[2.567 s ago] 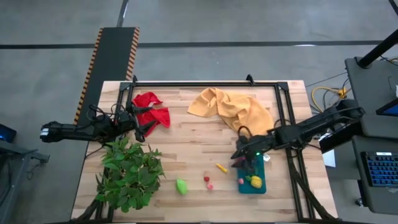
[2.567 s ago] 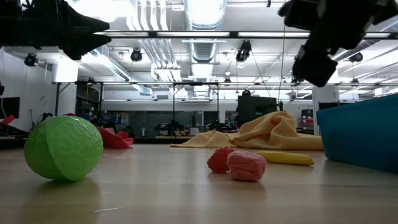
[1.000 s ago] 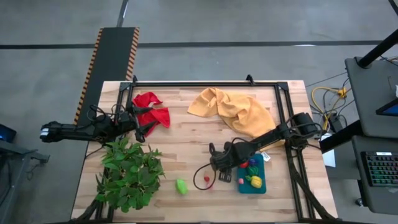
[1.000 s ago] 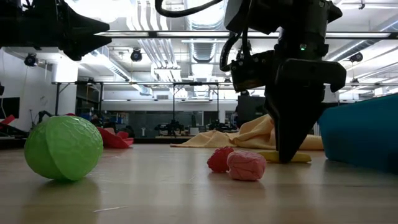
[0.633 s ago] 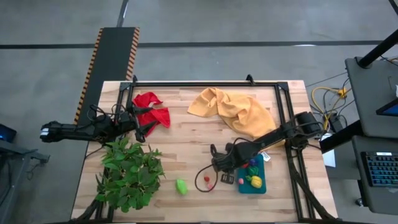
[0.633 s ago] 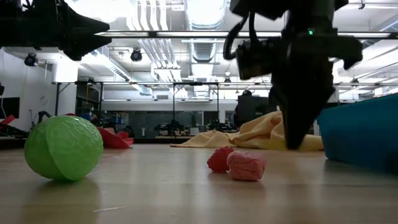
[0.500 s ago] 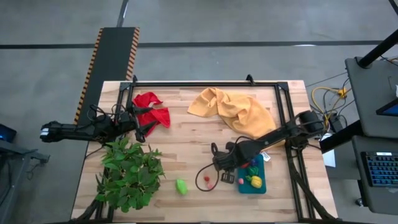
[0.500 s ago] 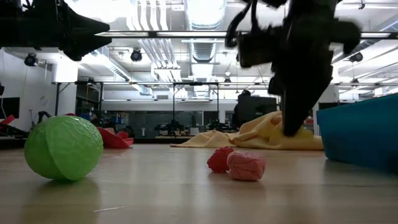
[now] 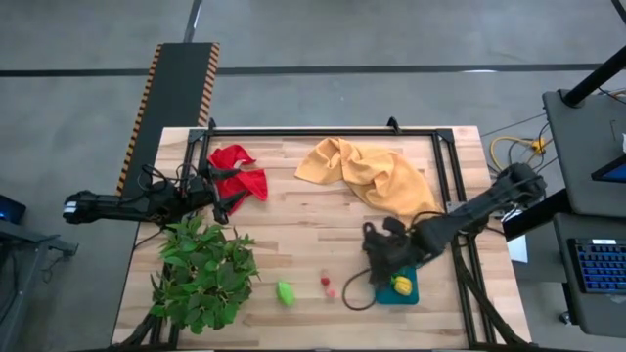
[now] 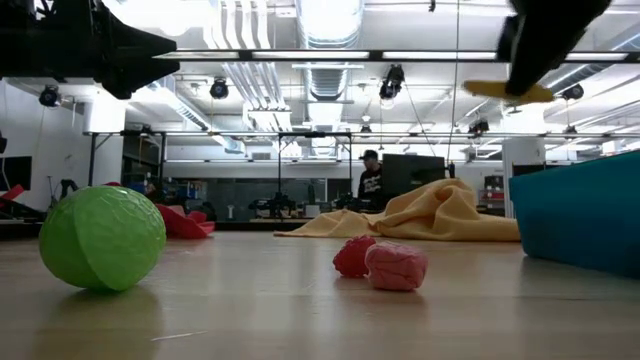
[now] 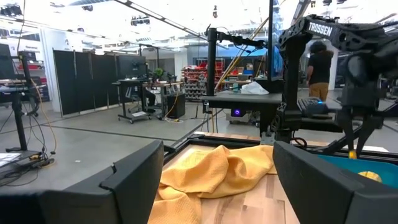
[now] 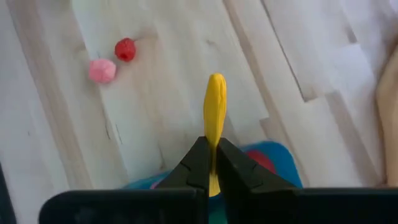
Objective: Pick and placing Produce into tupperware
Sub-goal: Put the yellow corn into the blue bin
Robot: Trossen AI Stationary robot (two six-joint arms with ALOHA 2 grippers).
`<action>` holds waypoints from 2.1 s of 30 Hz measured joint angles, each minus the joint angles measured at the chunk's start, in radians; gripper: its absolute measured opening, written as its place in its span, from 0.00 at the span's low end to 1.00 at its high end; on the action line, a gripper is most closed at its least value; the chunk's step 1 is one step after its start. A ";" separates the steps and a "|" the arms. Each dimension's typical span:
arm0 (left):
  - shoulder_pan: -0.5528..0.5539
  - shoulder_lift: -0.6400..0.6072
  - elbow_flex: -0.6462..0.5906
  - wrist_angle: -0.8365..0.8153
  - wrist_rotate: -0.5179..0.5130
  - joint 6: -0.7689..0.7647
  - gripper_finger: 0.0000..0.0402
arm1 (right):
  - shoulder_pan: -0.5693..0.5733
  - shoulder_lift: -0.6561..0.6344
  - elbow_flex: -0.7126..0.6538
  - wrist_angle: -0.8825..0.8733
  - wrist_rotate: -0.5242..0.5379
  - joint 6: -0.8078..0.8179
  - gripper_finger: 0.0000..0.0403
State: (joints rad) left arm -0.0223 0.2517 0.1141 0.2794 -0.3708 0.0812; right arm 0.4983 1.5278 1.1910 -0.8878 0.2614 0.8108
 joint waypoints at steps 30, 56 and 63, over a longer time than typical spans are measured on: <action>0.000 0.001 -0.003 0.002 0.000 -0.023 0.72 | 0.113 -0.040 -0.186 -0.155 -0.020 0.539 0.03; 0.000 0.001 -0.003 0.002 0.000 -0.023 0.72 | 0.137 -0.040 -0.186 0.047 -0.081 0.410 0.03; 0.000 0.001 -0.003 0.002 0.000 -0.023 0.72 | 0.137 -0.040 -0.186 0.102 -0.082 0.359 0.07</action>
State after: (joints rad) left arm -0.0221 0.2525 0.1112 0.2811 -0.3710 0.0584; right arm 0.6357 1.4879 1.0054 -0.7854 0.1799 1.1702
